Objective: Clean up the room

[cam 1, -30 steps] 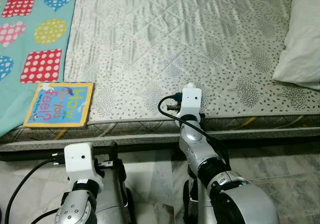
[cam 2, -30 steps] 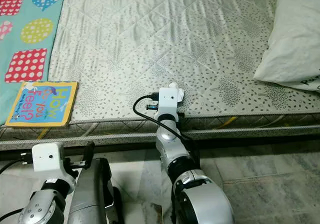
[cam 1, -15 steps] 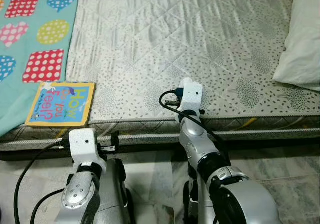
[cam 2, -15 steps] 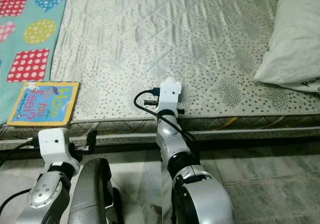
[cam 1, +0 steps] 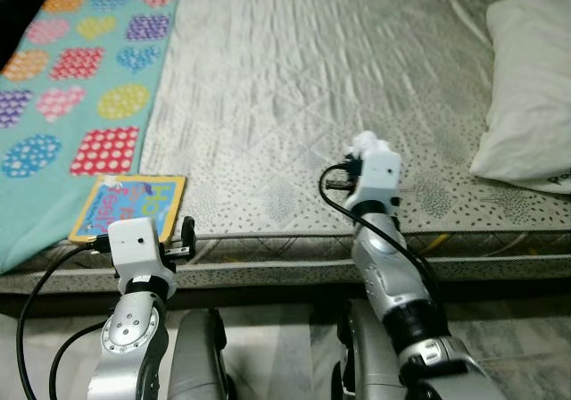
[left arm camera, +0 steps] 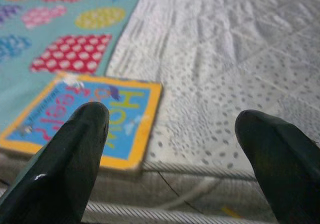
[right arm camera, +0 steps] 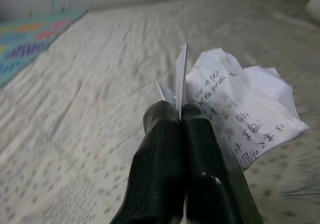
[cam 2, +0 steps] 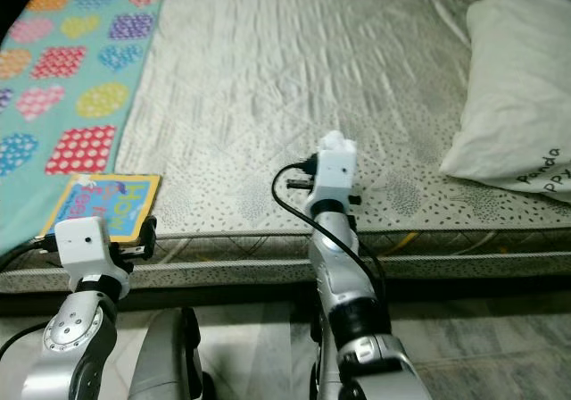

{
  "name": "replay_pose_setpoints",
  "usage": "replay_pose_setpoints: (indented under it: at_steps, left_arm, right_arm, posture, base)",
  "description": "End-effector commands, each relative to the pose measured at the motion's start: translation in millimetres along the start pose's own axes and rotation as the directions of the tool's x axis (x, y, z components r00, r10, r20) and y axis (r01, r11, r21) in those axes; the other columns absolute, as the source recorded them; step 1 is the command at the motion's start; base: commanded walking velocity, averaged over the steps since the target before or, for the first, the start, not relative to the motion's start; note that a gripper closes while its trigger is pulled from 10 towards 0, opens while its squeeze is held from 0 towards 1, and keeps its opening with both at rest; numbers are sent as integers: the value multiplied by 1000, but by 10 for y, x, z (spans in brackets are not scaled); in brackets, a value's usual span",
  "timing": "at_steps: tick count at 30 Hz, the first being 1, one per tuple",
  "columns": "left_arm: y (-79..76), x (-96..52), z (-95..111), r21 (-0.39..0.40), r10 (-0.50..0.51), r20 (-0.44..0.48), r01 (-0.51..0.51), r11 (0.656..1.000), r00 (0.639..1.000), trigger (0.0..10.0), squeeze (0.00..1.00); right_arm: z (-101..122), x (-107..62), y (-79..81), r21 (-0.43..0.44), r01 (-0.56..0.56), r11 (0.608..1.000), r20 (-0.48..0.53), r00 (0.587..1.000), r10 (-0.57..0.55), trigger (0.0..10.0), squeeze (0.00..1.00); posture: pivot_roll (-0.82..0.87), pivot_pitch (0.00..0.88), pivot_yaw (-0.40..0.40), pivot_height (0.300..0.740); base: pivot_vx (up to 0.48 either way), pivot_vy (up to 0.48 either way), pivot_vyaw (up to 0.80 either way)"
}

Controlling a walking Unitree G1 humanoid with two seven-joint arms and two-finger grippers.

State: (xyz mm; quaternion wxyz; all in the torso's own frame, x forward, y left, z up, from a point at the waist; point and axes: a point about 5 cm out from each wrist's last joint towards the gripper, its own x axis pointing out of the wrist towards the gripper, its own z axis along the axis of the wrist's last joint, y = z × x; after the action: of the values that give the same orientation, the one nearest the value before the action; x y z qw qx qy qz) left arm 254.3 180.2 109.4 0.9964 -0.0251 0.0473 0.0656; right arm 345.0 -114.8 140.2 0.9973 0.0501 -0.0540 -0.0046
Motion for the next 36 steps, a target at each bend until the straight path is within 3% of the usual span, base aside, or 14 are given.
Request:
replay_pose_setpoints:
  at_steps: [1, 9, 36]
  left_arm:
    - [26, 14, 3, 3, -4, 10, 4, 1000, 1000, 10000, 0]
    - [-110, 202, 56, 5, -79, 41, 79, 997, 996, 10000, 0]
    - [-111, 227, -9, 12, -73, 57, 73, 997, 996, 10000, 0]
  right_arm:
    - [96, 6, -49, 14, 5, 1000, 24, 1000, -6, 10000, 0]
    - [304, 20, -295, 21, 64, 998, 57, 996, -65, 10000, 0]
    - [362, -49, -370, 24, 86, 996, 23, 996, -87, 10000, 0]
  posture:
    - [-112, 34, 63, 575]
    - [-145, 12, 95, 603]
    - [-132, 0, 75, 740]
  base:
    - [0, 0, 0]
    - [0, 0, 0]
    - [0, 0, 0]
